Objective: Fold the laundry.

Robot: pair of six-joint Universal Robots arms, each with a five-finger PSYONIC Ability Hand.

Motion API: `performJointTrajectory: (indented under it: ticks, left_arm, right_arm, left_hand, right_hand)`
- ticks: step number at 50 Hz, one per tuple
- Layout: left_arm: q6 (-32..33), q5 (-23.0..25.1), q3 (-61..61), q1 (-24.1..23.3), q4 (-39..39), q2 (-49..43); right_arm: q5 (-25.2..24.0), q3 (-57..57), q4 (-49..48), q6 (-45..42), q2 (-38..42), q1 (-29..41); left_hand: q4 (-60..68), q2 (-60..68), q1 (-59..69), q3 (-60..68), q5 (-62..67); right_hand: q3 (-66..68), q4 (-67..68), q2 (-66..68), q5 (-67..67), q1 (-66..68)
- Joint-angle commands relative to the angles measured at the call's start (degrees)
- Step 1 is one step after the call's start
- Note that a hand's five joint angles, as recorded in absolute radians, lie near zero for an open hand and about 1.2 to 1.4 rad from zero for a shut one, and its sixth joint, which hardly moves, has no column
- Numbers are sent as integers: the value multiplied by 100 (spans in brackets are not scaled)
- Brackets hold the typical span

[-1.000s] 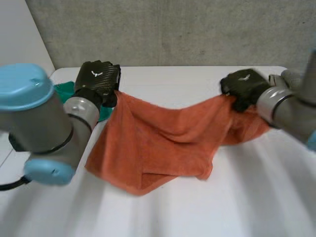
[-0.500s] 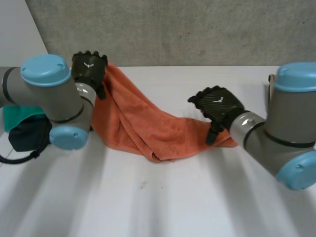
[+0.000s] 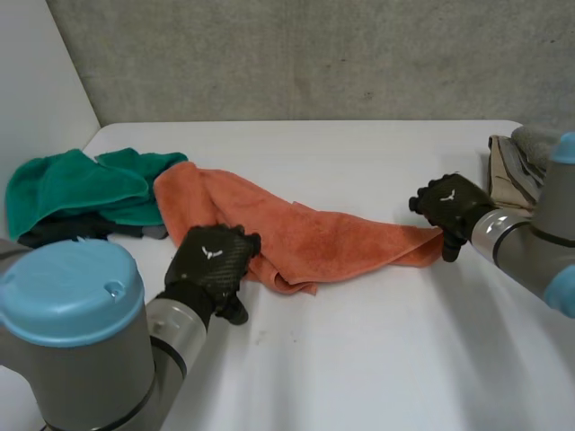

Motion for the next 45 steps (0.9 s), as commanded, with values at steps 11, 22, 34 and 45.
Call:
performJointTrajectory:
  ticks: [11,22,34,45]
  left_arm:
    - [-643,54,6,226,698,-685]
    - [-573,72,954,165,796,-1757]
    - [200,63,2203,94,857,-2865]
    - [640,72,2687,77,813,-3218]
  right_arm:
    - [-250,-157,-707,482,355,18]
    - [-118,590,-689,526,-946,-219]
    - [-127,1196,-654,746,-1403,-334]
    - [-118,1258,-672,755,-1544,-536]
  left_hand:
    - [9,46,59,22,-12]
    - [1218,1256,1269,1232,1198]
    - [2397,2435,2448,2411,2377]
    - [5406,5444,5456,5420,5386]
  right_hand:
    - [5503,5485,5624,5442,5506]
    - [5503,5485,5624,5442,5506]
    - [5503,5485,5624,5442,5506]
    - [5503,5485,5624,5442,5506]
